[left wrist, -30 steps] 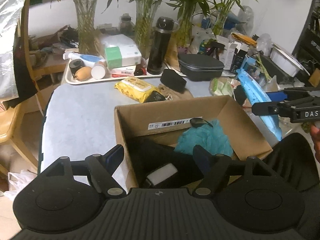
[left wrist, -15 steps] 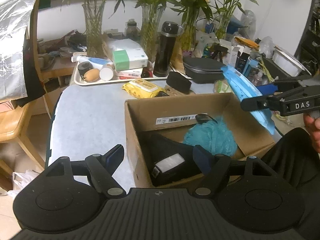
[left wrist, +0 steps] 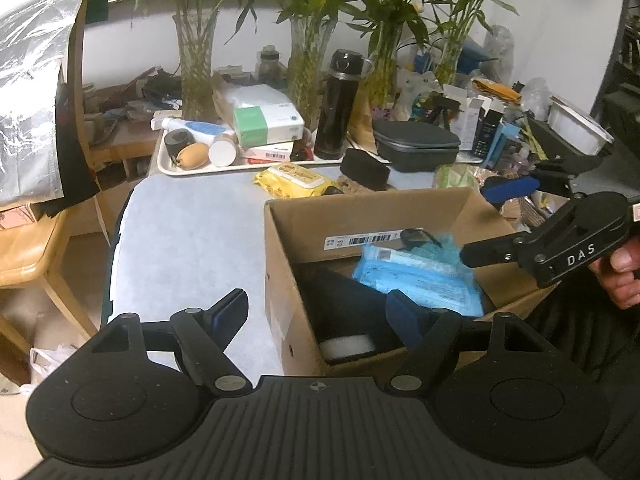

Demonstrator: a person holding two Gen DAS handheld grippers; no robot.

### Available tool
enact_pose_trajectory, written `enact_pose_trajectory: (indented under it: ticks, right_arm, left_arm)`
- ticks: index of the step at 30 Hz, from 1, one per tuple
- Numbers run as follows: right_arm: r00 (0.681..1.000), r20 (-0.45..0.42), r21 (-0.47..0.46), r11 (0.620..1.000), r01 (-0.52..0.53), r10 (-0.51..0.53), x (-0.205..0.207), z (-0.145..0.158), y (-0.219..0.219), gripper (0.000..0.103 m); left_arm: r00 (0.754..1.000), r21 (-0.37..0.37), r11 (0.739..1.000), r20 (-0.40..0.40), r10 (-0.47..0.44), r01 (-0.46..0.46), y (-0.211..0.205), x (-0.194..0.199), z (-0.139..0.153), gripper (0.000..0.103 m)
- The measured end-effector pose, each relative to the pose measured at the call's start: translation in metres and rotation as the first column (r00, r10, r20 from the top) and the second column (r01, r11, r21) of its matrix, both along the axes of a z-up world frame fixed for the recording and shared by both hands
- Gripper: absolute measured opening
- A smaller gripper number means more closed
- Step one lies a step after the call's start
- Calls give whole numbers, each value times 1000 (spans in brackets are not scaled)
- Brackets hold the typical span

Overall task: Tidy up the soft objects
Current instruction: 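Lower the blue wipes packet into the box and open the right tool, then move both tools away from the box back toward the table items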

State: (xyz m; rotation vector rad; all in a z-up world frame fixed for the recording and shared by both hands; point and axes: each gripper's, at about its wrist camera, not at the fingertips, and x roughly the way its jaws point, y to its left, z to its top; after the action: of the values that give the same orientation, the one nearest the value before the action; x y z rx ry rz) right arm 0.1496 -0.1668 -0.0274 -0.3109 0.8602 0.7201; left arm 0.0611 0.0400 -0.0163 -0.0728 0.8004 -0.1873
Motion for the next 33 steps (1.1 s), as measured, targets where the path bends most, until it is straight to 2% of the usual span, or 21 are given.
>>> enact_pose_trajectory:
  ticks: [5, 9, 16, 25, 33]
  right_arm:
    - [998, -13, -15, 998, 60, -60, -1, -3, -17, 102]
    - [994, -24, -4, 995, 103, -103, -1, -3, -32, 103]
    - [988, -21, 18, 988, 152, -152, 1, -4, -50, 103]
    - [984, -33, 23, 984, 175, -174, 0, -7, -51, 103]
    - [980, -3, 33, 979, 199, -199, 11, 2, -47, 103]
  left_arm:
    - [1000, 7, 1000, -12, 18, -18, 1, 2, -2, 76]
    - [999, -13, 1000, -24, 22, -22, 3, 5, -3, 76]
    - [999, -3, 1000, -23, 31, -31, 0, 12, -3, 76]
    - [999, -13, 1000, -34, 12, -13, -9, 23, -1, 76]
    - [1000, -21, 1000, -22, -13, 13, -15, 35, 3, 76]
